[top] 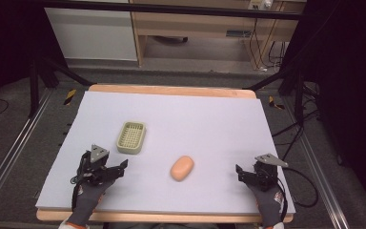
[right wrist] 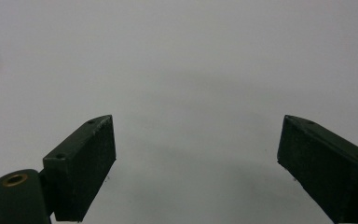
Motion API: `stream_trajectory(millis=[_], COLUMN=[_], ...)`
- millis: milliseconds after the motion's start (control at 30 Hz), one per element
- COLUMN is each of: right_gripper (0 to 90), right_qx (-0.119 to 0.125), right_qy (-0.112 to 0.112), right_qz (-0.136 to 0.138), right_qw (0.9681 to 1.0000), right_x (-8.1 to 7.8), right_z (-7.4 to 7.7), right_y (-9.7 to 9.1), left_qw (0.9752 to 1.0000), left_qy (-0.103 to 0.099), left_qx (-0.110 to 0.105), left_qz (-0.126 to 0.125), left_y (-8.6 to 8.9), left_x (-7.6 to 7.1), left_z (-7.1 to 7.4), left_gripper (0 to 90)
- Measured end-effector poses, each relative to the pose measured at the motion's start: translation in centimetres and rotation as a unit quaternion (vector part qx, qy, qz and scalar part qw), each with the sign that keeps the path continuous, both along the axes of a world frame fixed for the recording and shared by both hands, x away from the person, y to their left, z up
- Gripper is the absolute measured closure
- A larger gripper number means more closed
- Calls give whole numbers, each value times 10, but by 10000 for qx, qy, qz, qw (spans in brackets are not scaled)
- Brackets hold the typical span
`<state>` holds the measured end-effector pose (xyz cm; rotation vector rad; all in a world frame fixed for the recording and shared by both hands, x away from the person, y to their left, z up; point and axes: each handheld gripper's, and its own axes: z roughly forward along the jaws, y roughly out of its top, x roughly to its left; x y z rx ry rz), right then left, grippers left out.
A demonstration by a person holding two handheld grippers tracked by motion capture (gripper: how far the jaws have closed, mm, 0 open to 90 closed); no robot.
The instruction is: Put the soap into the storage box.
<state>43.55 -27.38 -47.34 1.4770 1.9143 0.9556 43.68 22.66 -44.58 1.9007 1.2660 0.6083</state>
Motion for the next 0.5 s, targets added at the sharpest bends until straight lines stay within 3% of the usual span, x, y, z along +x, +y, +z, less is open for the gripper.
stream_trajectory(millis=[500], right_gripper=[114], right_qx=[36], right_qy=[-12], right_qz=[-20], right_qw=[10000], right_x=[0], right_z=[1], right_y=[0], left_qw=[9993], left_qy=[5], left_qx=[173], left_qz=[-341], left_y=[-20], left_x=[-3], left_z=[4], left_gripper=[207])
